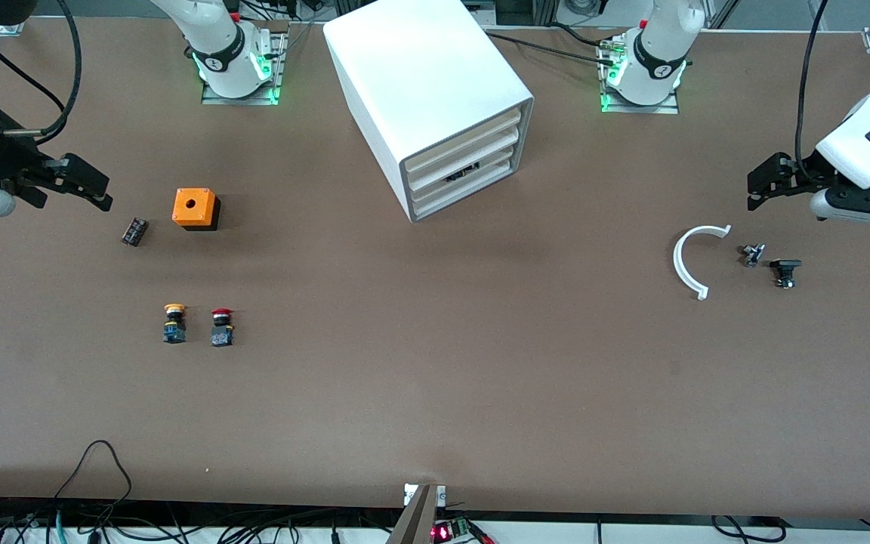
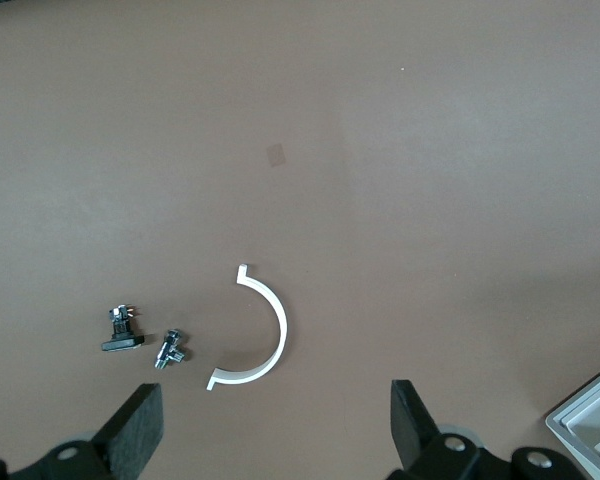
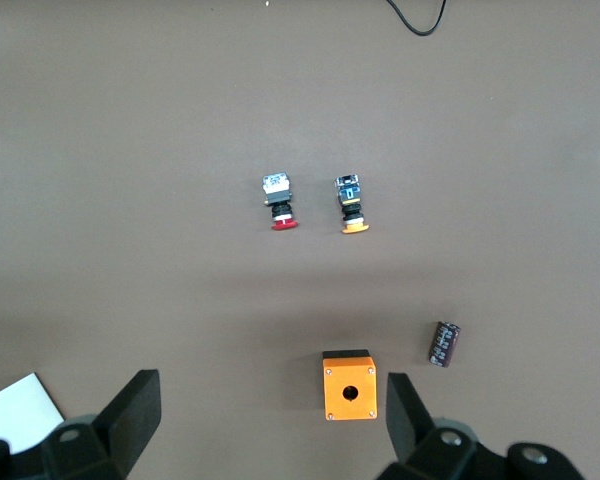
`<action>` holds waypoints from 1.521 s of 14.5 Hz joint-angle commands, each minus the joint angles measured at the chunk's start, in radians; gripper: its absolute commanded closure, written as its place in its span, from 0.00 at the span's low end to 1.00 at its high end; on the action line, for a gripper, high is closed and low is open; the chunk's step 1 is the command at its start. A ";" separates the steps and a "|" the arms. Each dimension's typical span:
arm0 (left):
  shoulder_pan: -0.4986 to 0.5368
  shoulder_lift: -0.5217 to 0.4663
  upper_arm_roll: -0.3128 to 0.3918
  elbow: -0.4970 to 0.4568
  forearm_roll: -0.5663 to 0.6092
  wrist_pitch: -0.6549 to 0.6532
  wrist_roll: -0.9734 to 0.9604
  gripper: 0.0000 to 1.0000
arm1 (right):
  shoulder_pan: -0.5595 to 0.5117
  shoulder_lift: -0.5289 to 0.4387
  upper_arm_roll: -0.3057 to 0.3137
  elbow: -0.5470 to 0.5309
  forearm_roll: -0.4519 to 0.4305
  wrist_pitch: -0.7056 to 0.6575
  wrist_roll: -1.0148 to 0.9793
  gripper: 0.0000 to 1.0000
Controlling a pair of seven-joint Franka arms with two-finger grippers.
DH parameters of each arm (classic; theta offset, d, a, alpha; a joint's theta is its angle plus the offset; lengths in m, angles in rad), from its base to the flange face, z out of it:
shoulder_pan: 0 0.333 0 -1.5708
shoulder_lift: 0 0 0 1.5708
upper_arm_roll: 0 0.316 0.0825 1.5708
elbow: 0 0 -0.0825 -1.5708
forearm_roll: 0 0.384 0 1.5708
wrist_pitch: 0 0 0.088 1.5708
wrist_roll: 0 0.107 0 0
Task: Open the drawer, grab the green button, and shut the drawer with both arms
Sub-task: 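Reach the left gripper to the drawer handle while the right gripper advances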
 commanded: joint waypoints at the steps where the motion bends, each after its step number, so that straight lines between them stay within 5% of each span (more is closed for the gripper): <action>1: 0.003 0.009 -0.001 0.030 -0.015 -0.019 0.012 0.00 | -0.008 0.003 0.009 0.012 -0.006 -0.022 0.004 0.00; 10: -0.003 0.048 -0.011 0.060 -0.035 -0.025 0.009 0.00 | -0.005 0.022 0.009 0.018 0.026 -0.022 -0.011 0.00; 17: -0.028 0.121 -0.017 0.057 -0.418 -0.183 0.131 0.00 | 0.037 0.133 0.010 -0.013 0.026 -0.003 -0.029 0.00; 22: -0.016 0.319 -0.022 0.052 -0.738 -0.406 0.367 0.00 | 0.107 0.203 0.010 0.021 0.026 0.001 0.129 0.00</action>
